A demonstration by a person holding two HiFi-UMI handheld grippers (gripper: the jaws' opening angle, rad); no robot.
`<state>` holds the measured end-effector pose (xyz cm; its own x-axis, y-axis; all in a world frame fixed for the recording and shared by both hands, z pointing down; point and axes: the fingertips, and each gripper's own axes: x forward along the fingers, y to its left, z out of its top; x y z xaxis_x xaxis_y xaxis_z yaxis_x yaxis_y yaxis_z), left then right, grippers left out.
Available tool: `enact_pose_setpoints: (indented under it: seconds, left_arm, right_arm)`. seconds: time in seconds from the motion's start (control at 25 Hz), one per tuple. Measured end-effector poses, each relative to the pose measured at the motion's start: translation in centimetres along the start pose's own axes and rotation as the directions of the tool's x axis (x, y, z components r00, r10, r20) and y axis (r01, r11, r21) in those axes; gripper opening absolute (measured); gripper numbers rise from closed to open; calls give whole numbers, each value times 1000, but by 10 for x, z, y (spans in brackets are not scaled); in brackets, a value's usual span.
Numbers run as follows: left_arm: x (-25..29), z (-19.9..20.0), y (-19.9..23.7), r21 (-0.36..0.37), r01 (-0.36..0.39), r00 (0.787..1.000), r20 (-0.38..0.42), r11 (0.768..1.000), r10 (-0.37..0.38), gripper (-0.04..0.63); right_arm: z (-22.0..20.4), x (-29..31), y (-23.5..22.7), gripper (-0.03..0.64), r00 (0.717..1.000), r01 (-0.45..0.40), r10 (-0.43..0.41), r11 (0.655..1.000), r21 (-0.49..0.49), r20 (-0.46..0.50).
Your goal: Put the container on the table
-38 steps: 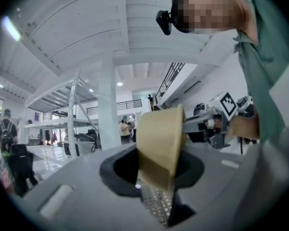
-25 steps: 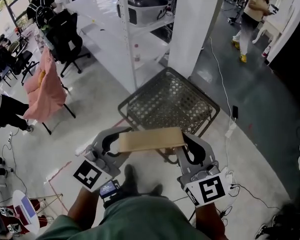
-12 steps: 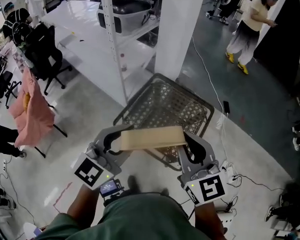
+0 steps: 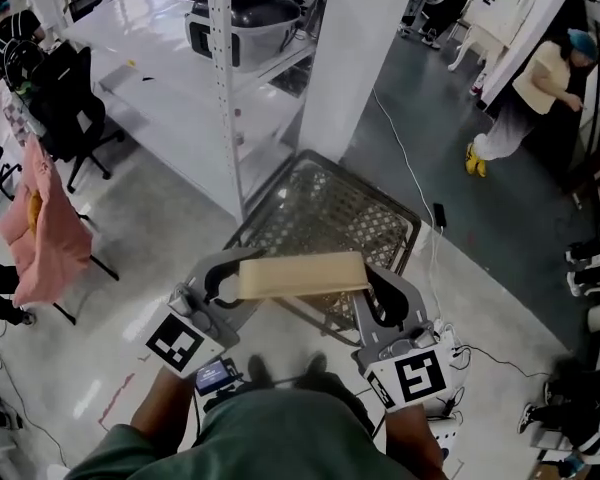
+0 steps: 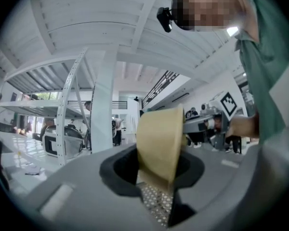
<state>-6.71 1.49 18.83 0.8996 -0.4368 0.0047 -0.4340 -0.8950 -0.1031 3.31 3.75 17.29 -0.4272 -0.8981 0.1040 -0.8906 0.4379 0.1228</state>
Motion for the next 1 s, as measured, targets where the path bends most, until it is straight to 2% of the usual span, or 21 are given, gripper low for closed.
enact_pose_setpoints:
  seconds: [0.16,0.44,0.68,1.0]
  left_arm:
    - [7,-5,21,-16,-25,1000,-16,1000,24,118]
    - [37,-4,37,-2,-102,994,-44,995,102,118]
    - [74,-8,40,14,-156,986,-52,988,156,120]
    - [101,-15,35,25,-231,969,-89,973,232,120]
  right_arm:
    - [-1,23,-8,46,1000,-25,25,1000,7,-11]
    - [-6,47,-43,46,994,-106,105,994,26,15]
    - [-13,57,-83,44,986,-163,162,986,21,33]
    - [-25,62,-113,44,968,-249,247,968,29,50]
